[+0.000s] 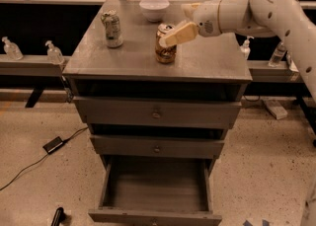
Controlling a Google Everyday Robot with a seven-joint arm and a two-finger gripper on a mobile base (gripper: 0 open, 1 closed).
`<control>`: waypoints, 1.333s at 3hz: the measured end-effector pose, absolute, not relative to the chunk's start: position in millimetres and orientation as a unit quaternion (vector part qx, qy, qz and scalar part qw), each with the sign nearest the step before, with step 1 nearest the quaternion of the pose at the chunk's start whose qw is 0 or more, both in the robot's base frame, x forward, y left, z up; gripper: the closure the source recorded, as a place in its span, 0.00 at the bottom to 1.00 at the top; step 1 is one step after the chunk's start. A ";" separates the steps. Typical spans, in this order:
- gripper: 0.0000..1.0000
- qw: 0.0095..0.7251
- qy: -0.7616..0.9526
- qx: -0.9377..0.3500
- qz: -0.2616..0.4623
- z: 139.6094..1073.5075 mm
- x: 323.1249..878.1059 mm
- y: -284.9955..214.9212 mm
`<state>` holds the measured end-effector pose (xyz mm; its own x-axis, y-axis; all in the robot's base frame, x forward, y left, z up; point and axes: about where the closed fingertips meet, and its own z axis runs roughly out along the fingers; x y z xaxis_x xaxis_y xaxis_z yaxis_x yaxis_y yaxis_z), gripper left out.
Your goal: Place orange can into bottom drawer
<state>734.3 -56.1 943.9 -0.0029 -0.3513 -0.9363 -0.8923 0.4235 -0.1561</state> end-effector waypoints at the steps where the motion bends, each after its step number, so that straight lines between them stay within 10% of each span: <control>1: 0.00 0.530 0.659 -0.455 0.279 921.0 733.7 -40.5; 2: 0.04 0.530 0.659 -0.453 0.284 916.4 733.6 -35.0; 4: 0.49 0.528 0.657 -0.455 0.287 914.8 733.4 -29.2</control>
Offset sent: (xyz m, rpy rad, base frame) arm -0.0006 0.0156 -0.0229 0.0506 0.0231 -0.0002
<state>733.4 -29.2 914.8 -0.0288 -0.2954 -0.9549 -0.9010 0.4213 -0.1031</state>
